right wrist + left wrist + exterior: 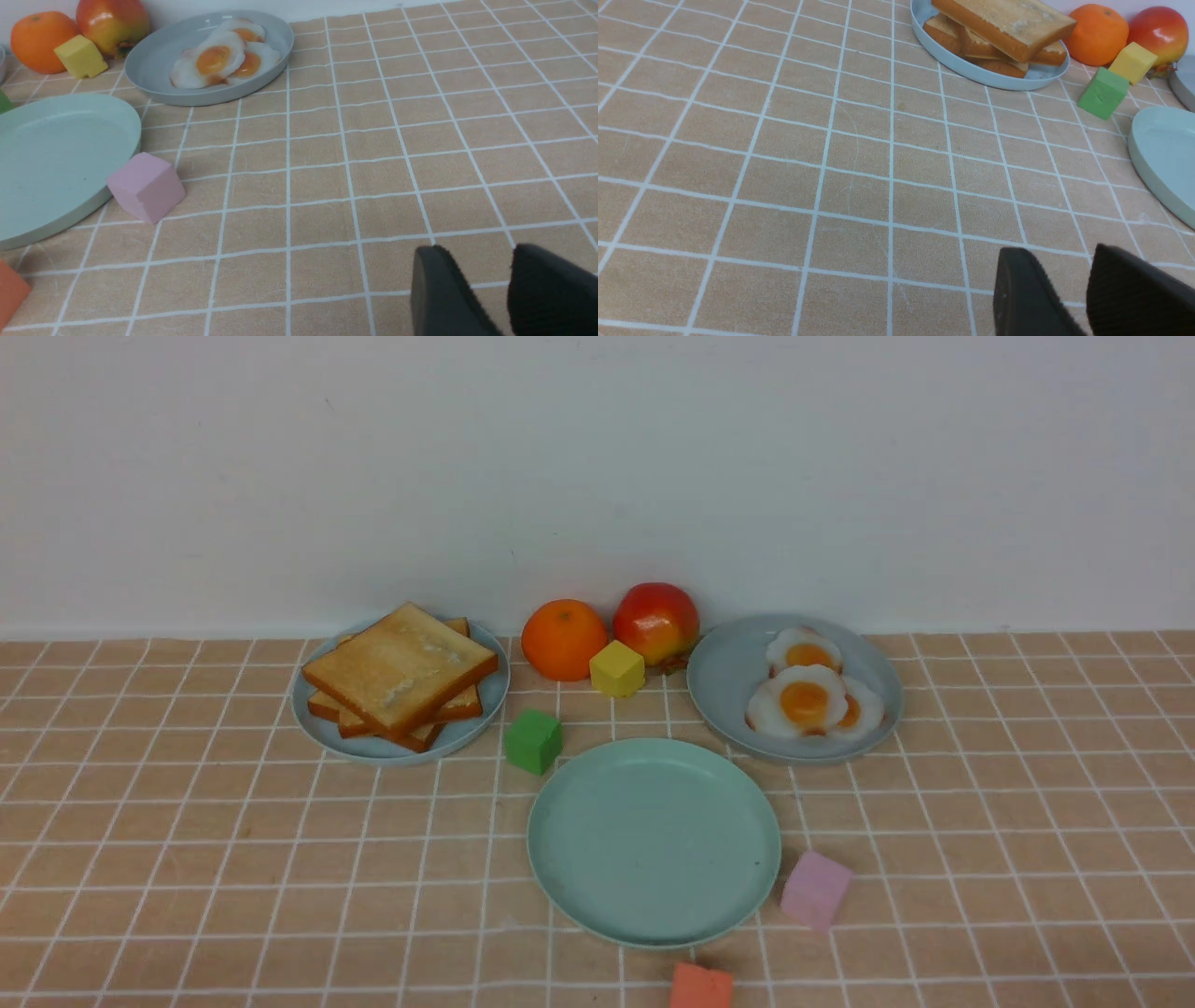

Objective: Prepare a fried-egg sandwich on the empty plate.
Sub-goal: Use the left arm to grab a slice of bread

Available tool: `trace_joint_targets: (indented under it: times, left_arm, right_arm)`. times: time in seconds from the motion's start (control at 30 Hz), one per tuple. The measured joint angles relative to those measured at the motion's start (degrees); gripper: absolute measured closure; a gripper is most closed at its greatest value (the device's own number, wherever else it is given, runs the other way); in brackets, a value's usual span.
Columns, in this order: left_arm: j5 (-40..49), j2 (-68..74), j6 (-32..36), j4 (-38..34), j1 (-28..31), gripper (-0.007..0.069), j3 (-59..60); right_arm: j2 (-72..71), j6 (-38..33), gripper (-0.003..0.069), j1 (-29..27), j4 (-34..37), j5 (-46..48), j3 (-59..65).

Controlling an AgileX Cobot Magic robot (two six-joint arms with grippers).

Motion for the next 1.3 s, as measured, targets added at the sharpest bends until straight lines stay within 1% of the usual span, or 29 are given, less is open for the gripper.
trace_joint_targets:
  times: [0.47,0.53,0.57,0.6,0.73,0.77,0.8,0.83,0.93,1.0,1.1,1.13,1.17,1.2,1.23,1.27,1.3]
  left_arm:
    - [-0.1,0.0,0.0,0.0,0.0,0.0387,0.0]
    - [-1.8,0.0,-0.3,-0.3,0.0,0.0387,0.0]
    - [-2.7,0.0,-0.7,-1.2,0.0,0.0387,0.0]
    - [-4.8,0.0,-2.3,-3.7,0.0,0.0387,0.0]
    - [-11.4,0.0,-9.6,-15.7,0.0,0.0387,0.0]
    - [-14.2,0.0,-11.9,-20.5,0.0,0.0387,0.0]
    - [-16.3,0.0,-12.7,-22.5,0.0,0.0387,0.0]
    - [-18.1,0.0,-12.8,-24.2,0.0,0.0387,0.0]
    - [-22.1,0.0,-12.8,-26.2,0.0,0.0389,-0.3]
    - [-19.6,0.8,-12.7,-26.5,0.0,0.0414,-2.5]
    - [-12.3,5.4,-8.9,-25.1,0.0,0.0497,-9.4]
    - [-12.3,5.8,-8.9,-25.0,0.0,0.0497,-9.4]
    - [-6.8,10.3,-2.8,-23.5,0.0,0.0561,-14.5]
    - [-4.7,12.9,0.1,-22.8,0.0,0.0585,-16.3]
    - [-4.2,12.9,0.9,-22.8,-0.1,0.0590,-16.8]
    - [-0.6,17.1,6.8,-22.3,-0.8,0.0626,-20.2]
    - [1.5,19.4,10.2,-22.3,-2.0,0.0638,-22.2]
  right_arm:
    - [0.0,0.0,0.0419,0.0,0.0,0.0,0.0]
    - [0.0,0.0,0.0419,0.0,0.0,0.0,0.0]
    - [0.0,0.0,0.0419,0.0,0.0,0.0,0.0]
    - [0.0,0.0,0.0419,0.0,0.0,0.0,0.0]
    - [0.0,0.0,0.0419,0.0,0.0,0.0,0.0]
    - [0.0,0.0,0.0419,0.0,0.0,0.0,0.0]
    - [0.0,0.0,0.0419,0.0,0.0,0.0,0.0]
    - [0.0,0.0,0.0419,0.0,0.0,0.0,0.0]
    - [0.0,0.0,0.0419,0.0,0.0,0.0,0.0]
    - [0.0,0.0,0.0419,0.0,0.0,0.0,0.0]
    - [0.0,0.0,0.0419,0.0,0.0,-0.2,0.0]
    - [0.0,0.0,0.0419,0.0,0.0,-0.2,0.0]
    - [0.0,0.0,0.0419,0.0,0.0,-0.6,0.0]
    - [0.0,0.0,0.0419,0.0,0.0,-1.0,0.1]
    - [0.0,0.0,0.0419,0.0,0.0,-1.1,0.1]
    - [0.0,0.6,0.0419,0.0,1.8,-2.4,0.4]
    - [0.0,1.6,0.0419,0.0,3.8,-3.5,0.6]
